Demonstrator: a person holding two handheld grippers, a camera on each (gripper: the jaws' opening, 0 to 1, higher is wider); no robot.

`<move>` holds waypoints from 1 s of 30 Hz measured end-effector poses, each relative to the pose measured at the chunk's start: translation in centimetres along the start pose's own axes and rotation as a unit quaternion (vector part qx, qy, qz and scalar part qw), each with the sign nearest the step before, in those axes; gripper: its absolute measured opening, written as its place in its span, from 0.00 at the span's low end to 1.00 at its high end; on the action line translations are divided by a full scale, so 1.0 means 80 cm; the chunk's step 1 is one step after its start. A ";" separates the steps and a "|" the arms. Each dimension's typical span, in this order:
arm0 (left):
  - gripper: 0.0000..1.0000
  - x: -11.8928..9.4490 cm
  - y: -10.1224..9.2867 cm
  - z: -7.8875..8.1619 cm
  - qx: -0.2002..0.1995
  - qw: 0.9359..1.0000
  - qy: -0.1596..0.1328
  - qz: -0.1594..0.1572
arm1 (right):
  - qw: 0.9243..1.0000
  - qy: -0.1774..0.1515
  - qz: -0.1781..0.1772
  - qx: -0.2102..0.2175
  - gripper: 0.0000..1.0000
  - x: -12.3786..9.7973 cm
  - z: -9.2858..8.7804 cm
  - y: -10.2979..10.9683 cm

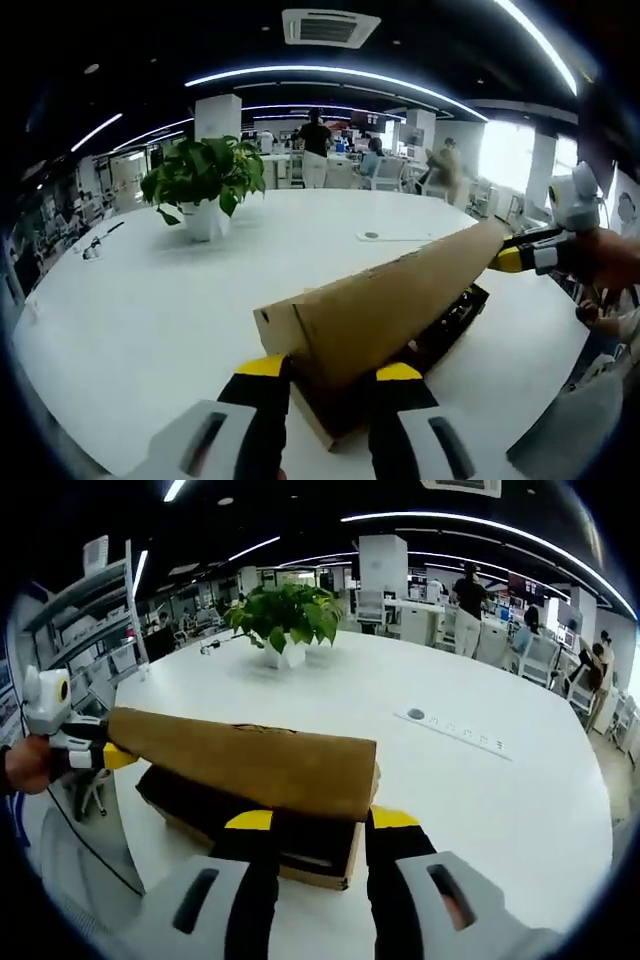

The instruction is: Operate the shoe box by opening the lid, removing the specified soft item, and placing it in the target area until the item is outside and the box remains undamaged.

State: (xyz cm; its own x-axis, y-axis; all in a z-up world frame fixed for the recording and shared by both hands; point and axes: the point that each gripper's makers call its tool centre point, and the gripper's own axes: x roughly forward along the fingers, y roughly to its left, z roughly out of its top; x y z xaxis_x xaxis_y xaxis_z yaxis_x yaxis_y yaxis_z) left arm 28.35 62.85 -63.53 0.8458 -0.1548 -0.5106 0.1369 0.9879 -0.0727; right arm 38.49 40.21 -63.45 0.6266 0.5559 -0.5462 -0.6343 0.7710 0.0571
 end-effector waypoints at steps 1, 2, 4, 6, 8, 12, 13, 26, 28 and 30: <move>0.26 -0.001 0.004 0.003 -0.002 1.000 -0.003 0.005 | 1.000 -0.004 -0.001 0.000 0.29 0.000 0.003 -0.001; 0.25 -0.001 0.006 0.006 -0.003 1.000 -0.007 0.007 | 1.000 -0.007 -0.001 -0.001 0.28 0.000 0.006 -0.001; 0.20 -0.002 0.011 0.013 -0.008 1.000 -0.016 0.016 | 0.999 -0.022 0.027 -0.005 0.11 0.004 0.017 0.015; 0.19 -0.001 0.012 0.015 -0.007 1.000 -0.015 0.015 | 0.999 -0.018 0.018 -0.036 0.13 0.011 0.022 0.020; 0.16 -0.001 0.020 0.019 -0.011 0.999 -0.017 0.026 | 0.999 -0.016 0.024 -0.022 0.19 0.018 0.027 0.025; 0.11 -0.001 0.029 0.028 -0.020 0.999 -0.027 0.034 | 1.000 -0.020 0.014 -0.019 0.20 0.021 0.034 0.020; 0.11 -0.001 0.029 0.030 -0.019 0.999 -0.029 0.033 | 1.000 -0.017 0.014 -0.019 0.21 0.021 0.033 0.020; 0.10 0.009 0.039 0.043 -0.010 0.998 -0.038 0.051 | 1.000 -0.013 -0.022 -0.007 0.21 0.008 0.033 -0.026; 0.09 0.009 0.041 0.045 -0.007 0.998 -0.039 0.053 | 1.000 -0.016 -0.027 -0.004 0.21 0.009 0.037 -0.031; 0.08 0.010 0.043 0.048 -0.007 0.998 -0.041 0.055 | 0.999 -0.019 -0.028 -0.008 0.21 0.010 0.042 -0.032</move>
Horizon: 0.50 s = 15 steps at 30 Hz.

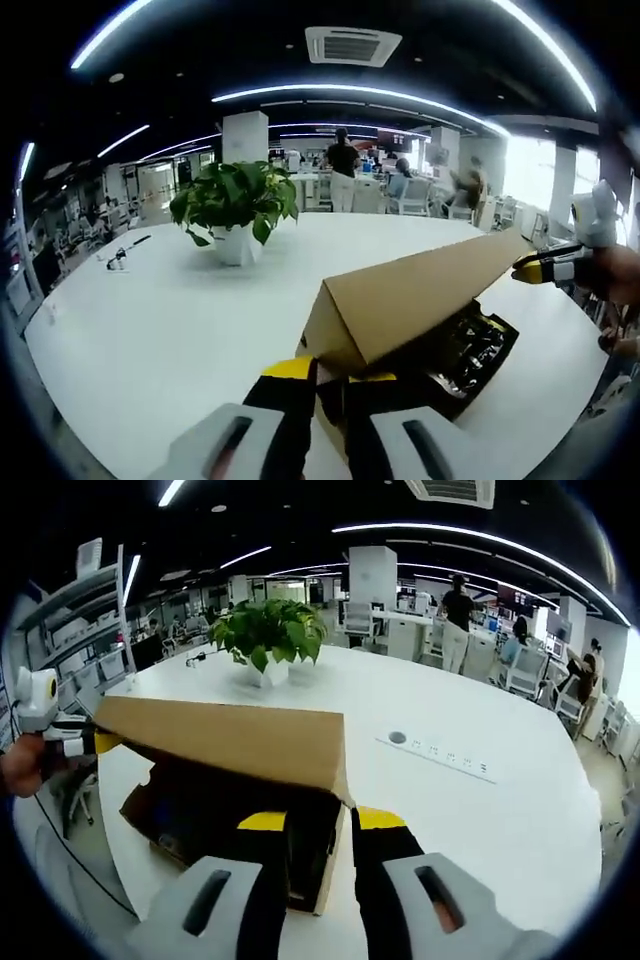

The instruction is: Operate the shoe box by opening the lid, removing the specified soft item, and placing it in the target area until the item is outside and the box remains undamaged.

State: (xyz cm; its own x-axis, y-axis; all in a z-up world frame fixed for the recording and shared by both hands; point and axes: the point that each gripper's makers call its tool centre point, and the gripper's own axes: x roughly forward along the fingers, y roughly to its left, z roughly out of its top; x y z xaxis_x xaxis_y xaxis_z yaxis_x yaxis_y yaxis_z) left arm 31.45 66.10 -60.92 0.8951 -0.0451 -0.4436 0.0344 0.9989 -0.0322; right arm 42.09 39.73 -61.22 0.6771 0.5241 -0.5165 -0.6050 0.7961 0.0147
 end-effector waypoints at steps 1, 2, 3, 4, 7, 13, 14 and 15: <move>0.08 0.000 0.000 0.001 0.000 1.000 0.000 0.000 | 1.000 0.000 -0.001 -0.002 0.21 0.001 0.001 -0.001; 0.08 0.001 0.001 0.001 0.000 1.000 -0.001 0.001 | 1.000 -0.001 -0.002 -0.003 0.21 0.001 0.003 -0.002; 0.08 0.001 0.002 0.002 0.000 1.000 -0.002 0.002 | 1.000 -0.003 -0.002 -0.004 0.21 0.002 0.006 -0.003; 0.07 0.001 0.002 0.003 -0.001 1.000 -0.002 0.002 | 1.000 -0.006 -0.003 -0.005 0.21 0.002 0.008 -0.004; 0.07 0.002 0.003 0.004 -0.003 1.000 -0.004 0.001 | 1.000 -0.007 -0.004 -0.005 0.19 0.007 0.013 -0.007; 0.07 0.002 0.003 0.004 -0.002 1.000 -0.004 -0.002 | 1.000 -0.011 -0.011 0.000 0.13 0.015 0.019 -0.013; 0.07 0.002 0.004 0.004 -0.002 1.000 -0.004 -0.002 | 1.000 -0.014 -0.014 0.005 0.11 0.018 0.022 -0.015; 0.07 0.002 0.004 0.004 -0.002 1.000 -0.004 -0.003 | 1.000 -0.015 -0.017 0.006 0.10 0.019 0.023 -0.017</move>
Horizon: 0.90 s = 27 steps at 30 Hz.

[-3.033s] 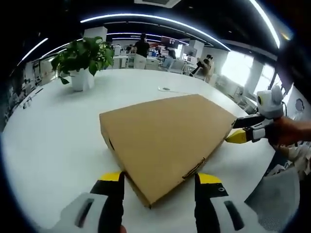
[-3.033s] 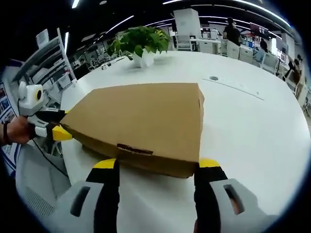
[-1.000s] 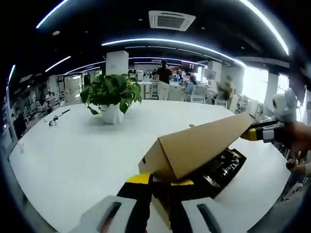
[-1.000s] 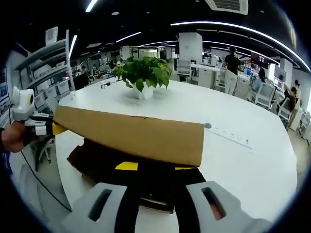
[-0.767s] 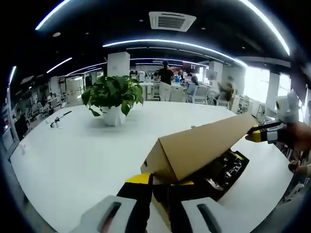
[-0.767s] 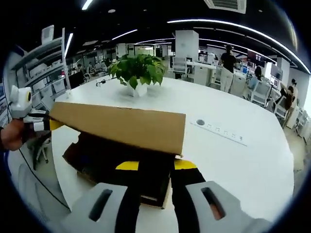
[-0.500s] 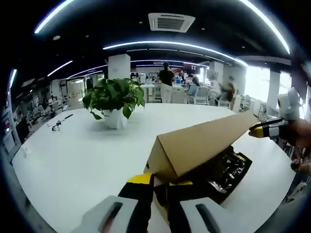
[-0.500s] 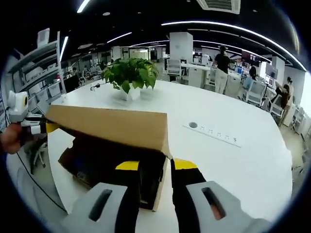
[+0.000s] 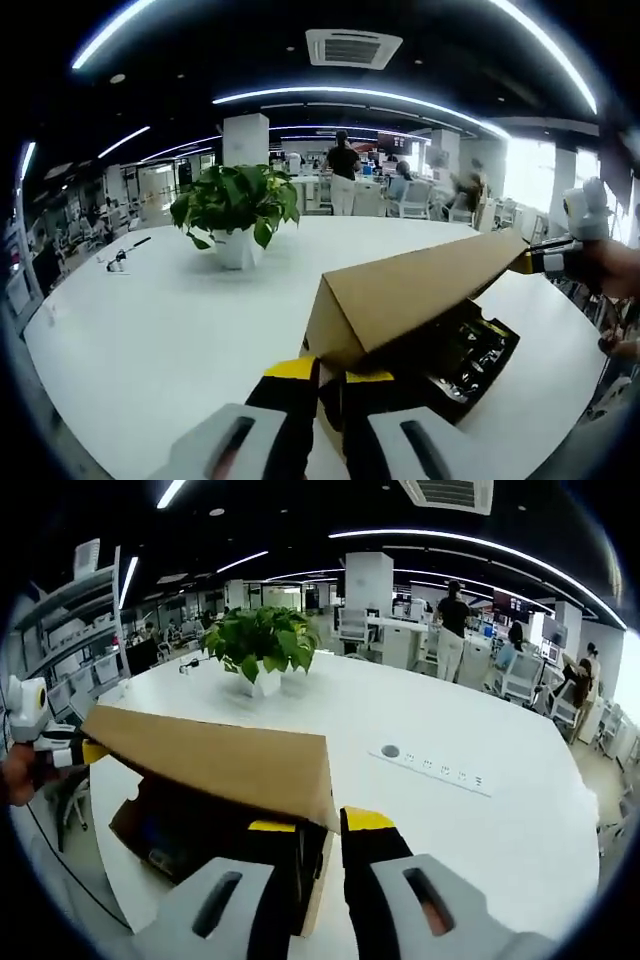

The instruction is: Operate the shoe box by opening the lid, removing the specified soft item, and placing it in the target area until the item is outside and the box remains undamaged.

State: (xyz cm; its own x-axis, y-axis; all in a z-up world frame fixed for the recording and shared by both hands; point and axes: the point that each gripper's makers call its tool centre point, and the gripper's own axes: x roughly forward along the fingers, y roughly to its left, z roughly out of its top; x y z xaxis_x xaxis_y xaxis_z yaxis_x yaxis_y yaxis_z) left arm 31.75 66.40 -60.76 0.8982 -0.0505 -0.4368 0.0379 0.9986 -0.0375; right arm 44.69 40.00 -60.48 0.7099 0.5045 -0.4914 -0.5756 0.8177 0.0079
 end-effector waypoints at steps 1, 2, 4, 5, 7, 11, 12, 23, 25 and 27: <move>0.07 0.000 0.001 0.000 0.001 1.000 0.000 0.000 | 1.000 0.002 -0.012 0.002 0.08 -0.001 0.000 -0.004; 0.07 0.000 0.001 0.000 0.001 1.000 0.000 -0.002 | 1.000 0.000 -0.008 0.009 0.08 0.001 0.002 -0.003; 0.07 0.001 0.001 0.002 0.002 1.000 0.000 -0.003 | 1.000 -0.004 -0.007 0.012 0.06 0.004 0.004 -0.002; 0.07 0.002 0.002 0.003 0.003 1.000 0.000 -0.002 | 1.000 -0.004 -0.007 0.011 0.06 0.005 0.005 -0.002; 0.07 0.004 0.004 0.006 0.005 1.000 0.000 -0.003 | 1.000 -0.006 -0.006 0.013 0.04 0.007 0.008 0.000; 0.06 0.007 0.007 0.011 0.008 1.000 -0.002 -0.004 | 1.000 -0.011 -0.003 0.013 0.02 0.013 0.015 -0.001; 0.06 0.008 0.008 0.012 0.008 1.000 -0.002 -0.004 | 1.000 -0.011 -0.002 0.015 0.02 0.016 0.017 -0.002; 0.03 0.022 0.017 0.013 0.006 1.000 0.002 -0.001 | 1.000 -0.018 0.008 0.012 0.01 0.034 0.031 -0.006; 0.03 0.026 0.020 0.014 0.008 1.000 0.003 0.000 | 1.000 -0.020 0.009 0.012 0.01 0.038 0.034 -0.006; 0.03 0.030 0.023 0.016 0.007 1.000 0.004 0.001 | 1.000 -0.020 0.010 0.012 0.01 0.042 0.036 -0.007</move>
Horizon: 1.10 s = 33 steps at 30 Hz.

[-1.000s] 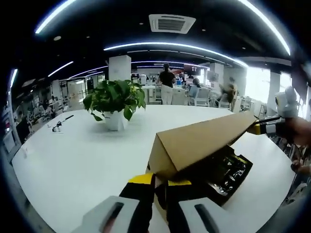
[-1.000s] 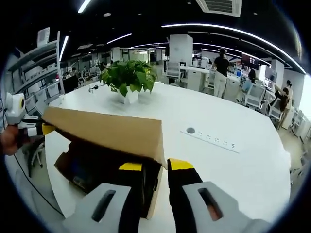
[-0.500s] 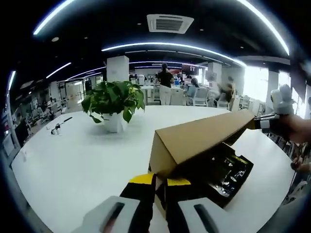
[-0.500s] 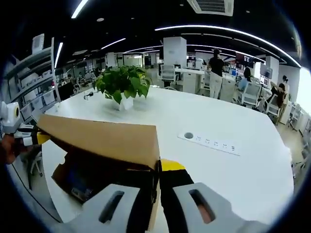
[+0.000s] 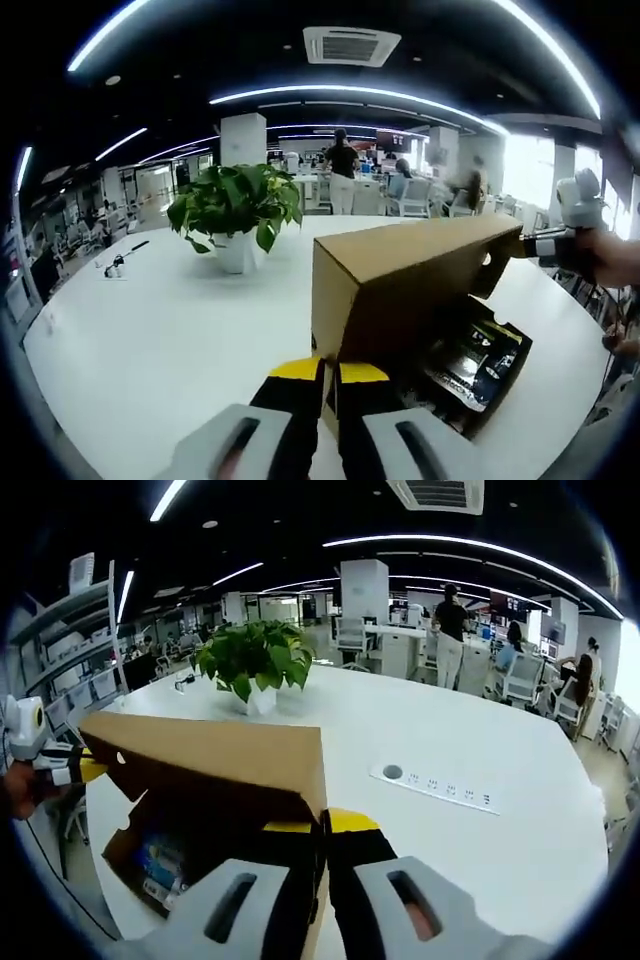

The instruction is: Operate the shoe box by opening the lid, removing the specified soft item, and placing it in the target area until the item is outside and the box remains undamaged.

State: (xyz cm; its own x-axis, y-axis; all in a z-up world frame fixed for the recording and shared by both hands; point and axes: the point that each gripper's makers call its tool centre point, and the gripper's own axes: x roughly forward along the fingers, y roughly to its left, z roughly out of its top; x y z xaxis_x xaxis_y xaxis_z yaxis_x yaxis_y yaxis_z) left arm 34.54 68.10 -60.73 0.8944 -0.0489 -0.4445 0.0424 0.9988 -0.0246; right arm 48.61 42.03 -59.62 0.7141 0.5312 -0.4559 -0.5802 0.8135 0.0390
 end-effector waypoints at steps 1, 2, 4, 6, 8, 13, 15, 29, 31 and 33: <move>0.03 0.002 0.002 0.001 0.000 1.000 0.000 0.000 | 1.000 0.000 0.000 0.000 0.01 0.002 0.001 0.000; 0.03 0.004 0.003 0.002 -0.001 1.000 0.000 0.000 | 1.000 0.000 0.000 -0.001 0.01 0.004 0.002 -0.001; 0.03 0.008 0.005 0.003 -0.002 1.000 0.001 0.000 | 1.000 -0.001 -0.001 -0.002 0.00 0.010 0.004 -0.002; 0.03 0.012 0.008 0.006 -0.003 1.000 0.000 -0.002 | 1.000 0.000 -0.002 -0.004 0.00 0.016 0.005 -0.002; 0.03 0.018 0.011 0.007 0.002 1.000 0.003 -0.006 | 1.000 0.003 -0.002 -0.007 0.00 0.022 0.006 -0.004; 0.03 0.031 0.017 0.010 0.008 1.000 0.012 -0.011 | 1.000 0.007 0.002 -0.007 0.00 0.035 0.009 -0.007; 0.03 0.036 0.019 0.011 0.008 1.000 0.015 -0.010 | 1.000 0.011 0.002 -0.009 0.00 0.041 0.009 -0.008; 0.04 0.065 0.032 0.014 0.006 1.000 0.028 0.003 | 0.999 0.039 0.011 -0.002 0.00 0.070 -0.009 -0.017; 0.04 0.068 0.033 0.014 0.006 1.000 0.030 0.004 | 0.999 0.042 0.012 0.000 0.00 0.072 -0.012 -0.018; 0.04 0.072 0.035 0.014 0.007 0.999 0.031 0.006 | 0.999 0.043 0.013 0.001 0.00 0.075 -0.013 -0.018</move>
State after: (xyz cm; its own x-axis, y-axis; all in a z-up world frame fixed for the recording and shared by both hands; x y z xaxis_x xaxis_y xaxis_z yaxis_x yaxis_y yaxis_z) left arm 40.27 70.59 -62.36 0.8653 -0.0370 -0.5000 0.0389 0.9992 -0.0067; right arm 53.30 43.74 -63.35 0.6624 0.5293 -0.5301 -0.5970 0.8005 0.0533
